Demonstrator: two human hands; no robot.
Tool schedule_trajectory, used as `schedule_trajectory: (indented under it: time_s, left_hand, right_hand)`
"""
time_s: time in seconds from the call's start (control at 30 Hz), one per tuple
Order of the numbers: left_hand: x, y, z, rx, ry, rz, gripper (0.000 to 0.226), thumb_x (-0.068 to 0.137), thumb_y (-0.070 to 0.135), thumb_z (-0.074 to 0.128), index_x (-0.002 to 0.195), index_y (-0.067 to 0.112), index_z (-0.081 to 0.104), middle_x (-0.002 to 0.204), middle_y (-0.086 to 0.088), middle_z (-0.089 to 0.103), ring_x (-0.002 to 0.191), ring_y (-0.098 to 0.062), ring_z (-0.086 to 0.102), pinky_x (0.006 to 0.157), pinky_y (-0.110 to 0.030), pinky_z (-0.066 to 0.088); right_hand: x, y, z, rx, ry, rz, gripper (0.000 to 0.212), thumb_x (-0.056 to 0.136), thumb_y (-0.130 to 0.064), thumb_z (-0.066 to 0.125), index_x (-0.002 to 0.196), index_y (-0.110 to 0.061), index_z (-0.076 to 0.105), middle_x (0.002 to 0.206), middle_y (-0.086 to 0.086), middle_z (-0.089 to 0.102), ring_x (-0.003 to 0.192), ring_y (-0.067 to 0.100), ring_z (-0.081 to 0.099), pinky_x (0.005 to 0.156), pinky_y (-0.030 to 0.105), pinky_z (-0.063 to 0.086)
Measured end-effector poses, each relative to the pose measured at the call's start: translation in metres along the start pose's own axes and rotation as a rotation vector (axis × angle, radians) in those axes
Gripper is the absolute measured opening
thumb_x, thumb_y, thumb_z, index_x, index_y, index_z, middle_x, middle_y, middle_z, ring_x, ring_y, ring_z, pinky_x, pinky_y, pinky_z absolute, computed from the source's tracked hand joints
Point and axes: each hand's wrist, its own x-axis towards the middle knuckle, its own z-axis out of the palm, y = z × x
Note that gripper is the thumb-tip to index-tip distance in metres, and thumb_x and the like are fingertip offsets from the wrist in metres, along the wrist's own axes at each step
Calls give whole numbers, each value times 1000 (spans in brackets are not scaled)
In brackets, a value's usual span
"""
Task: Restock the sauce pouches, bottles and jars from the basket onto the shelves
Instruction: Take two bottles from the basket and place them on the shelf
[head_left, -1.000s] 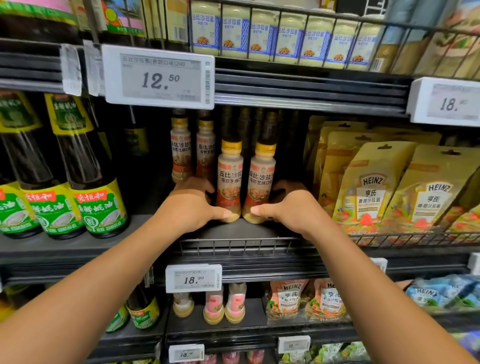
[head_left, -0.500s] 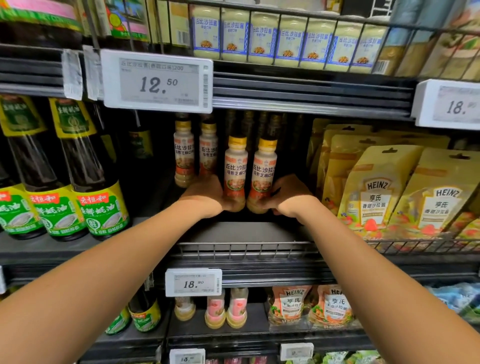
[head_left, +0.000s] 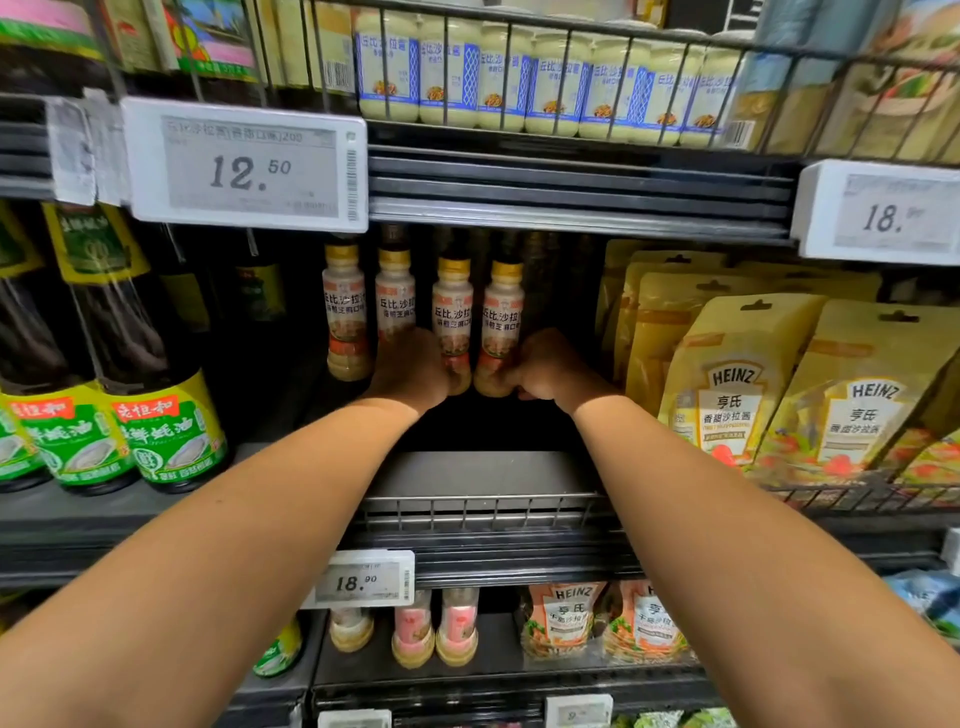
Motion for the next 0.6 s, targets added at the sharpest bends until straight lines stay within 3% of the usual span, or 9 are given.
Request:
schedule_trajectory:
  time_s: [0.1, 0.27, 0.47, 0.53, 0.6]
  left_hand:
    - [4, 2, 5, 57, 59, 16, 28, 89, 28, 70, 107, 7, 67, 113, -15, 68, 108, -32, 64, 79, -32, 44]
    - [12, -3, 11, 52, 92, 28, 23, 93, 24, 64, 111, 9, 67, 116, -15, 67, 110, -33, 62, 84, -33, 45]
    - [15, -5, 15, 109, 117, 33, 25, 97, 16, 58, 119, 6, 63, 121, -16, 64, 113, -33, 61, 89, -37, 48]
    - [14, -5, 15, 126, 124, 37, 25, 96, 14, 59, 119, 4, 62, 121, -18, 63, 113, -34, 61, 89, -37, 48]
    - [14, -5, 16, 141, 123, 40, 25, 97, 13, 57, 119, 4, 61, 122, -18, 63, 114, -34, 61, 89, -38, 48]
  right_hand:
    - [8, 4, 4, 24, 31, -6, 43, 74, -18, 88, 111, -7, 68, 109, 15, 71, 97, 29, 70, 87, 48, 59]
    - [16, 11, 13, 73, 76, -22, 43, 69, -18, 91, 106, -8, 71, 109, 14, 73, 103, 30, 70, 91, 49, 57]
    - [17, 11, 19, 92, 102, -57, 28, 71, -19, 90, 76, -26, 63, 86, -2, 70, 85, 20, 67, 84, 38, 56]
    - [18, 12, 19, 88, 97, -71, 23, 73, -20, 88, 81, -24, 67, 87, -2, 70, 92, 21, 68, 90, 38, 56]
    - [19, 13, 19, 90, 93, -85, 27, 75, -19, 86, 98, -16, 72, 101, 3, 72, 103, 24, 68, 96, 39, 53]
